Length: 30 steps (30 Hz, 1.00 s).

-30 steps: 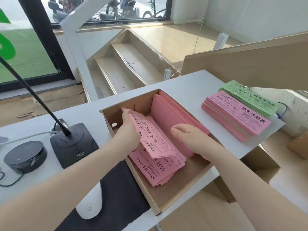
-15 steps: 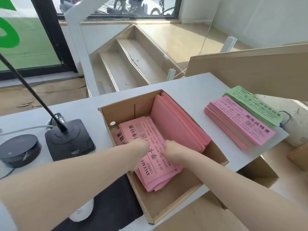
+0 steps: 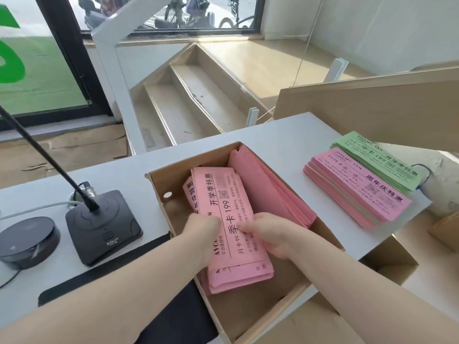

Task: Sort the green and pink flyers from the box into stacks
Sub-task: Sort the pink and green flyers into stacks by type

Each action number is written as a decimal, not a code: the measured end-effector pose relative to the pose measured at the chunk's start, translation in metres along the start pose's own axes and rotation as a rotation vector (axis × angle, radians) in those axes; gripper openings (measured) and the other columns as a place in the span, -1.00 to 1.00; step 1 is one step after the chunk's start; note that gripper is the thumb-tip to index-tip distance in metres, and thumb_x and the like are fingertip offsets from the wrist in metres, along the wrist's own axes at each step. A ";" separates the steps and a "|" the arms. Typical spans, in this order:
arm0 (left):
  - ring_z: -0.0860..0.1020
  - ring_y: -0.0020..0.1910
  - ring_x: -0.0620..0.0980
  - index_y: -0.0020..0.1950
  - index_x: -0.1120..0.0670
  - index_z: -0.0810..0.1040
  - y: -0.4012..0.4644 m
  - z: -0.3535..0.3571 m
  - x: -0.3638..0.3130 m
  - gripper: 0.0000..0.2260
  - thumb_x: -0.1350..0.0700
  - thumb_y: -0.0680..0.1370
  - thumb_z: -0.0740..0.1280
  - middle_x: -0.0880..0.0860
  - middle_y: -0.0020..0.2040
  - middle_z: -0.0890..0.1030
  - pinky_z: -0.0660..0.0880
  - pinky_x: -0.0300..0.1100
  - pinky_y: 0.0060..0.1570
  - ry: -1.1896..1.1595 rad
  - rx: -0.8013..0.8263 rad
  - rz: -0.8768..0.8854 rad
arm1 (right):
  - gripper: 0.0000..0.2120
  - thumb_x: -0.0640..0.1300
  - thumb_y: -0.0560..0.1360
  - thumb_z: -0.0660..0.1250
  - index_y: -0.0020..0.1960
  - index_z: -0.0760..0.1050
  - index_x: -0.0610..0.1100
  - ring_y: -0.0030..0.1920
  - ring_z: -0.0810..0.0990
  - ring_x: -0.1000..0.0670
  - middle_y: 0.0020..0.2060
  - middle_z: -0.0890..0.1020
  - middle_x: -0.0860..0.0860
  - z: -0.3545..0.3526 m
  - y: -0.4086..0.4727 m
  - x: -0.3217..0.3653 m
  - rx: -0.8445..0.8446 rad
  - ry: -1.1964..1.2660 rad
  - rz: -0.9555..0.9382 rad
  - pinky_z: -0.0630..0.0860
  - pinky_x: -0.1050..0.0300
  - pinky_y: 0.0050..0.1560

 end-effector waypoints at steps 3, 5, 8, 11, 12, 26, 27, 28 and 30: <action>0.64 -0.21 -0.01 0.19 -0.05 0.36 -0.019 -0.011 -0.015 -0.78 0.18 0.59 0.22 0.01 -0.01 0.63 0.55 -0.16 -0.43 -0.270 0.017 0.188 | -0.73 -0.21 0.56 0.24 0.25 0.42 -0.20 0.05 0.65 -0.11 0.07 0.66 -0.13 -0.001 -0.023 0.011 0.062 0.125 -0.263 0.59 -0.07 0.07; 0.65 -0.15 -0.11 0.19 -0.19 0.34 -0.025 -0.020 -0.028 -0.75 0.10 0.58 0.24 -0.10 0.03 0.61 0.59 -0.18 -0.35 -0.227 0.096 0.387 | -0.67 -0.22 0.54 0.24 0.30 0.36 -0.17 0.06 0.65 -0.10 0.09 0.65 -0.10 -0.001 -0.038 0.018 0.056 0.240 -0.475 0.59 -0.09 0.06; 0.61 0.07 -0.07 0.32 -0.31 0.28 -0.031 -0.028 -0.042 -0.53 -0.16 0.45 0.35 -0.08 0.28 0.49 0.60 -0.02 -0.03 -0.033 0.143 0.625 | -0.67 -0.31 0.55 0.16 0.30 0.34 -0.14 0.03 0.66 -0.05 0.07 0.66 -0.04 0.001 -0.061 0.029 0.028 0.411 -0.760 0.62 0.05 -0.10; 0.67 -0.08 -0.08 0.44 -0.13 0.19 -0.034 -0.031 -0.053 -0.29 -0.09 0.38 0.46 -0.04 0.11 0.62 0.61 -0.06 -0.14 -0.137 0.242 0.552 | -0.68 -0.33 0.57 0.12 0.29 0.33 -0.13 0.01 0.67 -0.02 0.04 0.67 -0.01 0.002 -0.072 0.029 -0.062 0.514 -0.851 0.62 0.09 -0.15; 0.68 -0.11 -0.06 0.41 -0.01 0.28 -0.033 -0.029 -0.056 -0.36 0.00 0.39 0.46 -0.03 0.03 0.66 0.62 -0.07 -0.17 -0.149 0.276 0.557 | -0.68 -0.32 0.57 0.13 0.29 0.33 -0.11 0.05 0.65 -0.03 0.08 0.65 -0.03 0.002 -0.074 0.027 -0.108 0.516 -0.859 0.63 0.03 -0.09; 0.62 -0.06 -0.16 0.13 -0.32 0.34 -0.044 0.022 -0.123 -0.55 0.17 0.46 0.39 -0.18 0.02 0.61 0.58 -0.18 -0.09 0.593 0.369 1.233 | -0.16 -0.27 0.37 0.47 0.47 0.03 -0.05 0.33 0.37 0.09 0.36 0.38 -0.01 -0.070 -0.117 0.010 -0.880 0.355 -0.950 0.34 -0.08 0.36; 0.61 -0.04 -0.13 0.18 -0.30 0.32 -0.046 0.029 -0.133 -0.54 0.15 0.46 0.39 -0.16 0.03 0.60 0.56 -0.15 -0.05 0.681 0.363 1.275 | -0.01 -0.25 0.33 0.52 0.50 -0.09 -0.02 0.43 0.22 0.09 0.48 0.18 -0.01 -0.084 -0.124 0.012 -0.995 0.315 -0.981 0.25 -0.03 0.40; 0.60 -0.02 -0.09 0.20 -0.27 0.32 -0.048 0.038 -0.145 -0.56 0.14 0.47 0.38 -0.15 0.03 0.60 0.55 -0.10 -0.02 0.757 0.365 1.310 | 0.07 -0.22 0.31 0.54 0.51 -0.16 0.00 0.46 0.10 0.12 0.52 0.01 0.01 -0.098 -0.131 0.012 -1.099 0.247 -1.012 0.17 0.03 0.41; 0.59 -0.03 -0.04 0.25 -0.21 0.33 -0.051 0.059 -0.166 -0.58 0.14 0.49 0.35 -0.13 0.00 0.61 0.53 -0.10 0.01 0.917 0.338 1.393 | 0.03 -0.15 0.30 0.54 0.51 -0.10 0.04 0.46 0.05 0.16 0.52 0.00 0.05 -0.125 -0.147 0.012 -1.214 0.021 -1.075 0.16 0.07 0.42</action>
Point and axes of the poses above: each hand's wrist, its own y-axis towards the middle knuckle, its own z-axis out of the palm, x = y × z, the point moved 1 cm from there along y, towards the middle knuckle
